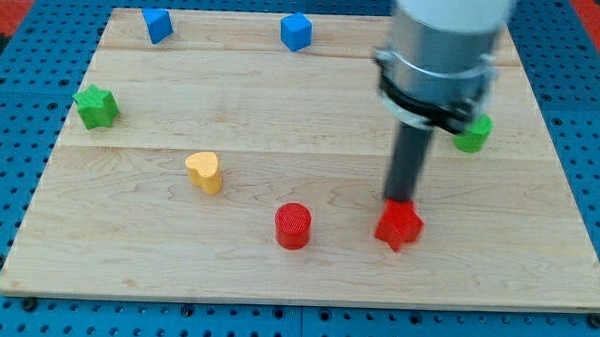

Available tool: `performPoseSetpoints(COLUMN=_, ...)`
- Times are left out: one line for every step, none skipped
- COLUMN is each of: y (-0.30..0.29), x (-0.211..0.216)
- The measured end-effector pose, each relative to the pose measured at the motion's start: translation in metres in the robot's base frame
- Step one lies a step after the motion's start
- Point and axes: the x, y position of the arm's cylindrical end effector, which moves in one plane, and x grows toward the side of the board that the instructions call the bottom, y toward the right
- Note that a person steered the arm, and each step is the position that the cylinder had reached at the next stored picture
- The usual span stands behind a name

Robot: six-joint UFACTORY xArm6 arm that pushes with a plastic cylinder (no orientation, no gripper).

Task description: Place the red star below the green circle

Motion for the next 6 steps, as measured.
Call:
performPoseSetpoints(y=-0.019, x=0.002)
performPoseSetpoints(y=-0.06, x=0.0)
performPoseSetpoints(y=-0.059, x=0.042)
performPoseSetpoints(y=-0.016, x=0.056)
performPoseSetpoints(y=-0.003, x=0.056)
performPoseSetpoints(y=-0.036, x=0.024)
